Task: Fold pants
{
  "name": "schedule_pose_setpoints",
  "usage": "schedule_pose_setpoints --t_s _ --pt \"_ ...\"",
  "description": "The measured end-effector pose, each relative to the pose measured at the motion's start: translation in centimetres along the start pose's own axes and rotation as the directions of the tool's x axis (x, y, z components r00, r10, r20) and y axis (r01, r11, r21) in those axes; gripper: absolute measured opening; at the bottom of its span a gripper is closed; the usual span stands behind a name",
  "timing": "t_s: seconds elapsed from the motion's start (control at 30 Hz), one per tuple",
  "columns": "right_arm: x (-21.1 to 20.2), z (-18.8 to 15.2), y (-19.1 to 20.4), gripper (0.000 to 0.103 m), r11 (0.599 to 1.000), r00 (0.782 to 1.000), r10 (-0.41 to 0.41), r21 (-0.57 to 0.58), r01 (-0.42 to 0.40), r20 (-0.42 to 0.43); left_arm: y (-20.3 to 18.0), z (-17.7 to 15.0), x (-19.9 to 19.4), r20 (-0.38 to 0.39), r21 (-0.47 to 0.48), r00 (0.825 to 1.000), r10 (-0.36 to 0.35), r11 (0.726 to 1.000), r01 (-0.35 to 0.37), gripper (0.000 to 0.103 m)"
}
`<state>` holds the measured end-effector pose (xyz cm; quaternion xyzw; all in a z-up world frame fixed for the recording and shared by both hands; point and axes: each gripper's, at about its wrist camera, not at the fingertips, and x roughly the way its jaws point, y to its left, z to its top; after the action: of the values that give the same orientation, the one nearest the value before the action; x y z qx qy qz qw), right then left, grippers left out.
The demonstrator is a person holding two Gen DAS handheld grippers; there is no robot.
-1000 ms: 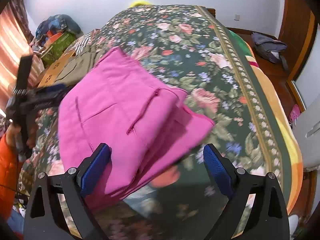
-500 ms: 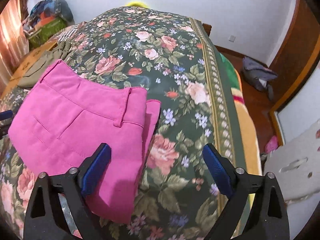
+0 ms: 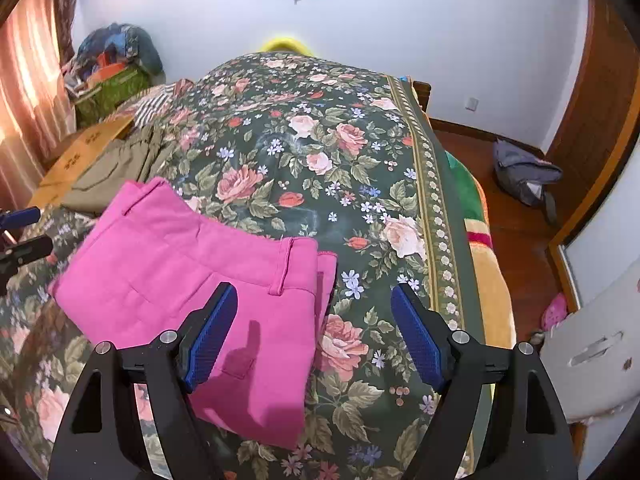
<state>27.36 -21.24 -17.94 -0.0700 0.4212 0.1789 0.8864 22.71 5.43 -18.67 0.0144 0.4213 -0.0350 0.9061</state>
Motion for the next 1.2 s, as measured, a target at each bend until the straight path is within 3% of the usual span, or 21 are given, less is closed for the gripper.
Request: schedule_pose_setpoints --t_s 0.27,0.63,0.83,1.0,1.2 --pt "0.6 0.0 -0.5 0.077 0.999 0.998 0.032 0.024 -0.031 -0.061 -2.4 0.8 1.6 -0.014 -0.013 0.997 -0.074 0.997 0.074 0.098" --pt "2.1 -0.4 -0.9 0.077 0.987 0.983 0.156 0.049 -0.152 -0.1 -0.9 0.7 6.9 -0.145 -0.164 0.98 -0.139 0.98 0.115 0.098" --pt "4.3 -1.2 -1.1 0.077 0.979 0.969 0.198 0.068 -0.19 -0.148 0.5 -0.1 8.9 -0.163 -0.267 0.965 -0.203 0.951 0.155 0.098" --pt "5.9 -1.2 -2.0 0.077 0.959 0.949 0.273 0.127 -0.254 -0.16 0.8 -0.1 9.1 -0.141 -0.275 0.966 -0.215 0.946 0.171 0.096" --pt "7.5 -1.6 -2.9 0.066 0.909 0.904 0.392 0.218 -0.354 -0.169 1.1 0.3 9.6 -0.129 -0.282 0.963 -0.238 0.939 0.194 0.08"
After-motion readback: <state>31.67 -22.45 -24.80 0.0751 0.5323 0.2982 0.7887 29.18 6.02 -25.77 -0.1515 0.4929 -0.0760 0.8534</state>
